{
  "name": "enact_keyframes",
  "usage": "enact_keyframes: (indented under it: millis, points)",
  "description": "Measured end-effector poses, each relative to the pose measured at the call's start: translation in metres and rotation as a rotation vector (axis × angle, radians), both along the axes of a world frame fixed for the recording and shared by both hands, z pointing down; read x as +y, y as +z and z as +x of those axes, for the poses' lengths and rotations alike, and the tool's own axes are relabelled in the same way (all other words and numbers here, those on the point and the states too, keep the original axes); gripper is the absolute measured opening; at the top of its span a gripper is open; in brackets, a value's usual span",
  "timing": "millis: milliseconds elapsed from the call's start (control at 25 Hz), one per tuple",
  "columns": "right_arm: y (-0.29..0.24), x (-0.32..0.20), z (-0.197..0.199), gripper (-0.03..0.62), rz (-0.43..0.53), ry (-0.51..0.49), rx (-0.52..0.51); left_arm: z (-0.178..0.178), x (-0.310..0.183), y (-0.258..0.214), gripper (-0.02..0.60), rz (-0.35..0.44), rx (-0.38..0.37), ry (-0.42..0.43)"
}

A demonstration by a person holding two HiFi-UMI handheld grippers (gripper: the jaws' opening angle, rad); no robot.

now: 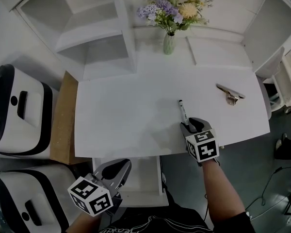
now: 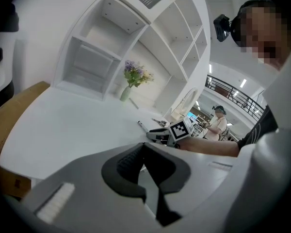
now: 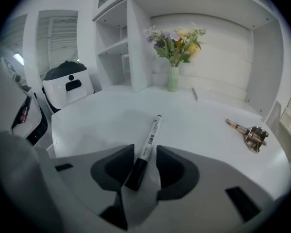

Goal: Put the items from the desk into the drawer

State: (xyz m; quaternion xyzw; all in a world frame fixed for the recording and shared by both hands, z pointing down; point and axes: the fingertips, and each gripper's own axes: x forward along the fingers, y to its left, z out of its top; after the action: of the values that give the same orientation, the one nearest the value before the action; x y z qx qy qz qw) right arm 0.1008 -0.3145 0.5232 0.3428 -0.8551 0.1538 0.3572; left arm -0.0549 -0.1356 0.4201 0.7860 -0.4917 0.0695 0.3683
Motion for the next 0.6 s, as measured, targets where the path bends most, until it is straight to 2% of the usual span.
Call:
enact_keyframes:
  millis: [120, 360, 600]
  points:
    - [0.0, 0.003, -0.002, 0.121, -0.001, 0.0, 0.005, -0.001, 0.002, -0.001, 0.008, -0.007, 0.004, -0.007]
    - [0.0, 0.002, -0.002, 0.097, -0.025, 0.019, -0.003, -0.003, 0.008, 0.003, 0.009, -0.005, -0.005, 0.008]
    - [0.001, 0.001, 0.0, 0.078, -0.046, 0.05, 0.008, -0.016, 0.024, 0.01, 0.008, -0.032, -0.007, -0.012]
